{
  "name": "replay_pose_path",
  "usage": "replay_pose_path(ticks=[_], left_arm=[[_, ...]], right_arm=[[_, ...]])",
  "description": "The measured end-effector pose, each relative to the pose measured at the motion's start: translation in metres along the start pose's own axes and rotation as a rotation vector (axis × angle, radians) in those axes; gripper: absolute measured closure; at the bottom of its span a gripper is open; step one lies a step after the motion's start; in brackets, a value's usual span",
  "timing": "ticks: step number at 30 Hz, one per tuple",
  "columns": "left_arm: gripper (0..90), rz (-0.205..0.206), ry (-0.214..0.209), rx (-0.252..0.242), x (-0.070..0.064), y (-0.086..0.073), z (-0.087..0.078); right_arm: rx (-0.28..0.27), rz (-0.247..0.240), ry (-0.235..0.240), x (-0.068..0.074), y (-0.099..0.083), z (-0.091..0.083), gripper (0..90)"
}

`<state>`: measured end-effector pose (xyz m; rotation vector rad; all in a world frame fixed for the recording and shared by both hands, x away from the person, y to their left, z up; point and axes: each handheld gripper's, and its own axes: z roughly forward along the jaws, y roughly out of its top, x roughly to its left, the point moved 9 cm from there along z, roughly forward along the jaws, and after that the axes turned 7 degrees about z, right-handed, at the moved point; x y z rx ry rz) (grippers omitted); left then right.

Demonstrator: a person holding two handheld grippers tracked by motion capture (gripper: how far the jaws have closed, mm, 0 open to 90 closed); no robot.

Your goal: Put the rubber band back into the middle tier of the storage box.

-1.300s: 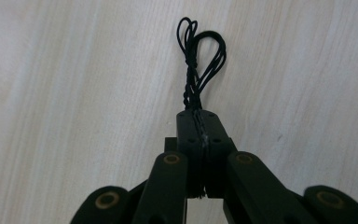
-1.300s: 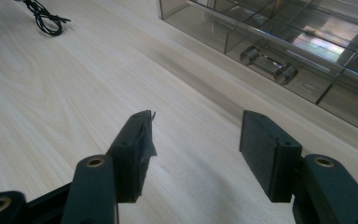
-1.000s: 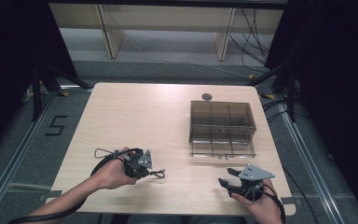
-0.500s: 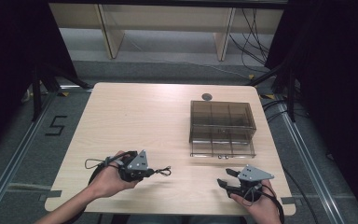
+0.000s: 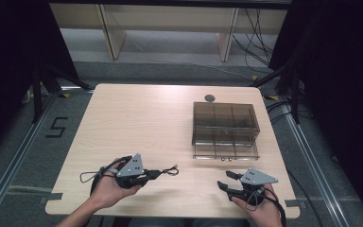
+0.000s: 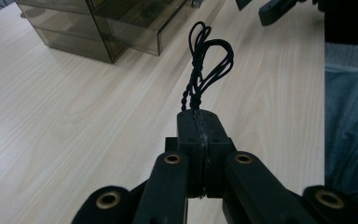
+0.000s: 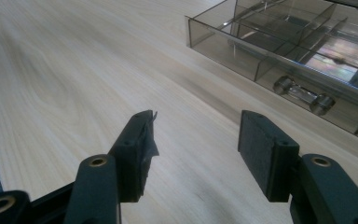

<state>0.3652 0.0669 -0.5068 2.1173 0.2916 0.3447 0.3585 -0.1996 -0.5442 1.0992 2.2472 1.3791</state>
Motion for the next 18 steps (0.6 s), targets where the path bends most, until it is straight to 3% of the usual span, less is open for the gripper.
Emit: replay_pose_path(ticks=[1, 5, 9, 11, 12, 14, 16, 18], left_arm=[[88.6, 0.019, 0.002, -0.010, 0.001, 0.001, 0.000], [88.6, -0.030, 0.004, -0.056, -0.001, 0.003, 0.001], [88.5, -0.046, 0.002, -0.102, -0.002, 0.006, 0.004], [88.6, -0.040, 0.000, -0.123, -0.002, 0.009, 0.006], [88.5, -0.043, -0.001, -0.135, -0.002, 0.011, 0.007], [88.6, -0.038, -0.004, -0.155, -0.003, 0.015, 0.010], [88.5, -0.035, -0.001, -0.175, -0.003, 0.020, 0.012], [88.6, -0.033, 0.004, -0.179, -0.003, 0.024, 0.015]], right_arm=[[-0.004, -0.013, 0.004, 0.000, 0.001, 0.000, 46.4], [-0.014, -0.005, 0.025, 0.007, 0.003, 0.001, 46.5], [-0.032, -0.005, 0.050, 0.014, 0.008, 0.004, 46.7], [-0.039, -0.004, 0.069, 0.019, 0.010, 0.004, 46.9], [-0.034, 0.019, 0.079, 0.023, 0.011, 0.005, 47.0], [-0.050, 0.000, 0.087, 0.025, 0.016, 0.005, 47.4], [-0.061, 0.037, 0.108, 0.032, 0.020, 0.004, 47.8], [-0.104, 0.008, 0.120, 0.035, 0.028, 0.004, 48.5]])
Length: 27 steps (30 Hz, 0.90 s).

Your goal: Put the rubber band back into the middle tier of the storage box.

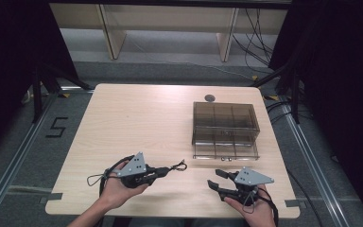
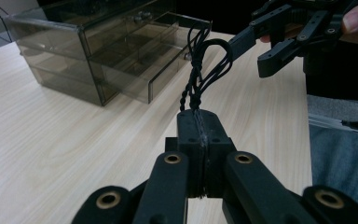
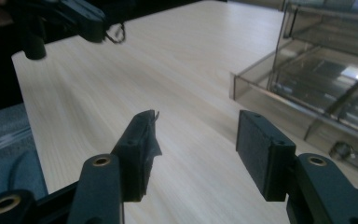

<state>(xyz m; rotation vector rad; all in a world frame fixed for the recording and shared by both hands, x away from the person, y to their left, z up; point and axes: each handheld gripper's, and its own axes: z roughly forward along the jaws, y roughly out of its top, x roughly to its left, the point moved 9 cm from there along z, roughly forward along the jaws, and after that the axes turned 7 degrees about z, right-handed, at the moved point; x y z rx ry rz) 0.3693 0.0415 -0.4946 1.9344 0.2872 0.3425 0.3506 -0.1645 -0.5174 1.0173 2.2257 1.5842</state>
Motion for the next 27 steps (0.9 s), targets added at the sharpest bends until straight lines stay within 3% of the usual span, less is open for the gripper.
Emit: replay_pose_path(ticks=[3, 4, 5, 6, 7, 8, 10, 12, 13, 17, 18, 23, 24, 25, 27], left_arm=[[88.5, -0.007, -0.023, -0.020, -0.003, 0.005, 0.007], [88.5, -0.006, -0.025, -0.015, -0.004, 0.005, 0.009], [88.5, -0.007, -0.031, -0.028, -0.004, 0.006, 0.012], [88.5, -0.005, -0.029, -0.022, -0.004, 0.006, 0.013], [88.5, -0.010, -0.031, -0.024, -0.005, 0.007, 0.015], [88.5, -0.006, -0.030, -0.021, -0.005, 0.007, 0.016], [88.5, -0.009, -0.035, -0.026, -0.006, 0.008, 0.018], [88.5, -0.004, -0.043, -0.033, -0.007, 0.010, 0.022], [88.5, -0.006, -0.036, -0.024, -0.007, 0.010, 0.022], [88.5, 0.006, -0.042, -0.025, -0.010, 0.012, 0.026], [88.5, 0.001, -0.042, -0.030, -0.011, 0.013, 0.027], [88.5, 0.003, -0.057, -0.039, -0.014, 0.015, 0.031], [88.5, 0.005, -0.053, -0.030, -0.015, 0.014, 0.032], [88.5, 0.008, -0.056, -0.032, -0.016, 0.014, 0.032], [88.5, 0.009, -0.058, -0.032, -0.017, 0.015, 0.033]], right_arm=[[-0.032, -0.029, 0.018, 0.005, 0.011, 0.000, 49.6], [-0.026, 0.012, 0.026, 0.011, 0.013, -0.002, 49.9], [-0.061, -0.018, 0.025, 0.010, 0.019, -0.001, 50.2], [-0.047, 0.006, 0.027, 0.013, 0.020, -0.003, 50.6], [-0.070, 0.014, 0.047, 0.017, 0.025, -0.001, 51.0], [-0.077, -0.024, 0.039, 0.015, 0.028, -0.002, 51.3], [-0.082, -0.015, 0.058, 0.020, 0.032, -0.001, 52.1], [-0.076, -0.012, 0.043, 0.021, 0.033, 0.000, 52.9], [-0.078, -0.040, 0.050, 0.020, 0.035, 0.001, 53.1], [-0.095, -0.057, 0.078, 0.025, 0.038, 0.008, 54.1], [-0.072, -0.038, 0.072, 0.027, 0.036, 0.008, 54.3], [-0.077, -0.030, 0.104, 0.033, 0.040, 0.014, 55.1], [-0.102, -0.062, 0.093, 0.031, 0.042, 0.016, 55.2], [-0.091, -0.040, 0.091, 0.032, 0.042, 0.016, 55.4], [-0.086, -0.046, 0.085, 0.031, 0.043, 0.017, 55.9]])
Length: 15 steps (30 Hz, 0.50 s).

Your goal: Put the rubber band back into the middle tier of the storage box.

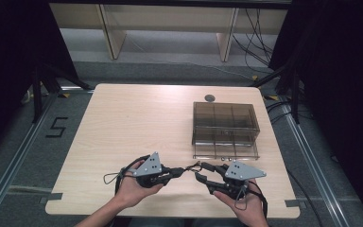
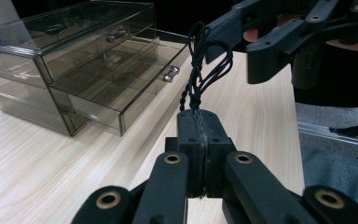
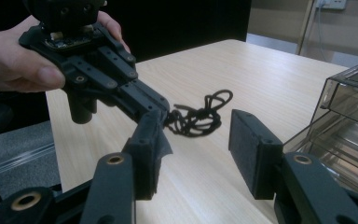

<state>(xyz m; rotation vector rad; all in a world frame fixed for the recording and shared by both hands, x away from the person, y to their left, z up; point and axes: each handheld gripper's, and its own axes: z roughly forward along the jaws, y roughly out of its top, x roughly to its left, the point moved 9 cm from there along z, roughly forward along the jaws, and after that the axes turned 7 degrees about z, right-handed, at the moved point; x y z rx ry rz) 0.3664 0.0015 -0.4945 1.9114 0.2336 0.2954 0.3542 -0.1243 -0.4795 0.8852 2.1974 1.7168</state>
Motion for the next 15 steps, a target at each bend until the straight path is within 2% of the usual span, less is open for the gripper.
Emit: replay_pose_path(ticks=[1, 2, 4, 6, 7, 8, 10, 12, 13, 14, 15], left_arm=[[88.5, 0.001, -0.002, 0.000, -0.0007, 0.0002, 0.0004], [88.5, 0.005, -0.002, 0.003, -0.0009, 0.0002, 0.0006], [88.5, 0.003, -0.011, -0.008, -0.0023, 0.0010, 0.0025], [88.5, 0.007, -0.008, 0.005, -0.0027, 0.0001, 0.0024], [88.5, 0.009, -0.010, 0.006, -0.0032, -0.0002, 0.0029], [88.5, 0.006, -0.012, 0.007, -0.0039, -0.0006, 0.0034], [88.5, 0.010, -0.018, 0.000, -0.0048, -0.0004, 0.0052], [88.5, 0.009, -0.020, 0.002, -0.0058, -0.0003, 0.0059], [88.5, 0.011, -0.017, 0.011, -0.0059, -0.0006, 0.0057], [88.5, 0.014, -0.017, 0.014, -0.0061, -0.0007, 0.0060], [88.5, 0.014, -0.018, 0.015, -0.0066, -0.0008, 0.0066]], right_arm=[[0.000, -0.012, 0.006, -0.0007, 0.0008, 0.0015, 56.2], [0.017, 0.018, 0.006, 0.0018, -0.0007, 0.0015, 56.7], [0.014, 0.007, 0.011, 0.0022, 0.0008, 0.0034, 58.0], [0.001, -0.038, 0.009, 0.0000, 0.0034, 0.0055, 60.2], [0.015, -0.013, 0.018, 0.0021, 0.0021, 0.0056, 61.1], [-0.003, -0.032, 0.014, 0.0008, 0.0039, 0.0067, 62.5], [0.027, -0.013, 0.016, 0.0032, 0.0015, 0.0054, 65.9], [0.035, -0.017, 0.028, 0.0047, 0.0009, 0.0054, 69.5], [0.022, -0.046, 0.020, 0.0028, 0.0023, 0.0052, 71.2], [0.020, -0.052, 0.010, 0.0021, 0.0024, 0.0047, 73.2], [0.043, -0.028, 0.020, 0.0045, 0.0004, 0.0033, 75.3]])
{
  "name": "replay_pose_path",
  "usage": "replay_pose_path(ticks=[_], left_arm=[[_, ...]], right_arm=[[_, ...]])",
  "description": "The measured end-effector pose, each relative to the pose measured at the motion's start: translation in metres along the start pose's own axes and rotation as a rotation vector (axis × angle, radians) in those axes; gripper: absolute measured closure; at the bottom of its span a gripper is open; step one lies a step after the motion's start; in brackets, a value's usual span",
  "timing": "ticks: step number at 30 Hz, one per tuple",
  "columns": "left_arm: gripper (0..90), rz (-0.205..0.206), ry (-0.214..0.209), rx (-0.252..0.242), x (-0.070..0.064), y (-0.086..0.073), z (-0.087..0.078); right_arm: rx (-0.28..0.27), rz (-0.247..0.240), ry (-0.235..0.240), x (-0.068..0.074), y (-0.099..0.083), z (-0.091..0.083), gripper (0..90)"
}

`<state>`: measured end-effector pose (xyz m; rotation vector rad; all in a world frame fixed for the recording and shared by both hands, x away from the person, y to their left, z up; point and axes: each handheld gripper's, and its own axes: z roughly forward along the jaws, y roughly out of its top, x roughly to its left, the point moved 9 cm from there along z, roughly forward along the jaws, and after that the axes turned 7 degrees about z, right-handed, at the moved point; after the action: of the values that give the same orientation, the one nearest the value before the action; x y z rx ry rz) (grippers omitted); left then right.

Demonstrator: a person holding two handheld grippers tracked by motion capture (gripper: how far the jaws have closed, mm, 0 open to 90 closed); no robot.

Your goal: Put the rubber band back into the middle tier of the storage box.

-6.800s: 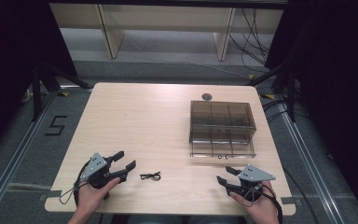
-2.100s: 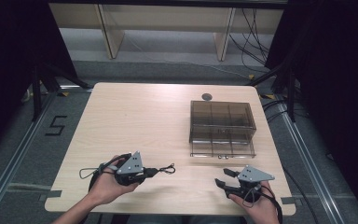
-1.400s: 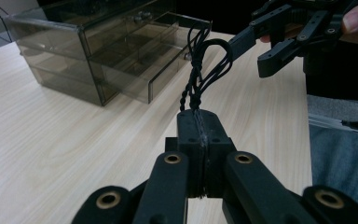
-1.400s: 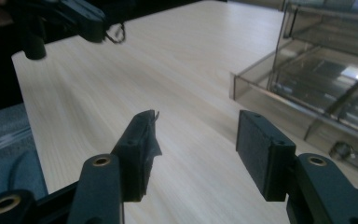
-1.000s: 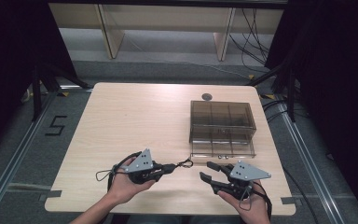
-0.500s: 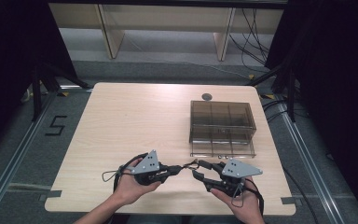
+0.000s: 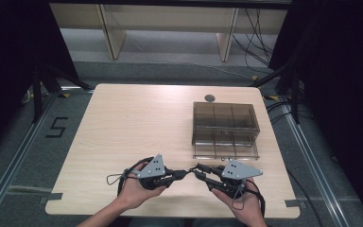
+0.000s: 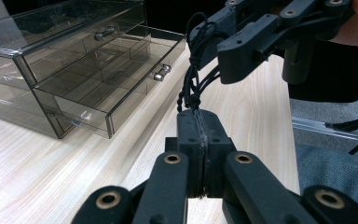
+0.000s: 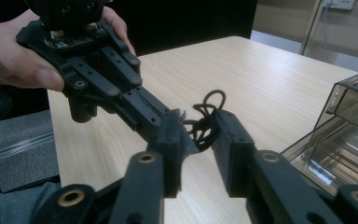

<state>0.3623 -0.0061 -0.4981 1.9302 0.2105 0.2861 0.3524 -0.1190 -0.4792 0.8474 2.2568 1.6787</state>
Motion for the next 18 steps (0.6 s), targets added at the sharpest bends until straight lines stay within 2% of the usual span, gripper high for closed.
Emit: replay_pose_path(ticks=[1, 2, 4, 5, 6, 8, 14, 17, 18], left_arm=[[88.5, -0.012, 0.000, 0.000, -0.0010, -0.0001, 0.0007], [88.5, 0.002, -0.003, 0.002, -0.0008, 0.0001, 0.0012], [88.4, 0.002, -0.010, -0.007, -0.0016, 0.0008, 0.0027], [88.3, 0.001, -0.010, -0.007, -0.0017, 0.0011, 0.0029], [88.3, 0.001, -0.006, -0.010, -0.0014, 0.0014, 0.0032], [88.2, -0.001, -0.006, -0.012, -0.0013, 0.0020, 0.0031], [87.4, 0.007, 0.005, -0.008, -0.0003, 0.0026, 0.0015], [85.5, 0.013, 0.015, -0.015, 0.0002, 0.0037, 0.0002], [79.2, 0.017, 0.023, -0.032, 0.0011, 0.0051, -0.0016]], right_arm=[[0.007, 0.006, -0.005, 0.0008, -0.0005, -0.0012, 77.7], [0.004, -0.007, -0.002, 0.0002, 0.0004, -0.0012, 79.9], [-0.017, -0.026, 0.001, -0.0004, 0.0030, -0.0010, 84.7], [-0.015, -0.010, 0.009, 0.0016, 0.0027, -0.0009, 85.8], [-0.013, -0.031, 0.010, 0.0004, 0.0034, -0.0011, 86.4], [-0.002, -0.016, 0.016, 0.0025, 0.0028, -0.0016, 87.4], [0.016, -0.024, 0.019, 0.0026, 0.0031, -0.0026, 88.3], [0.024, 0.009, 0.028, 0.0052, 0.0025, -0.0027, 88.4], [0.016, -0.015, 0.024, 0.0029, 0.0051, -0.0034, 88.5]])
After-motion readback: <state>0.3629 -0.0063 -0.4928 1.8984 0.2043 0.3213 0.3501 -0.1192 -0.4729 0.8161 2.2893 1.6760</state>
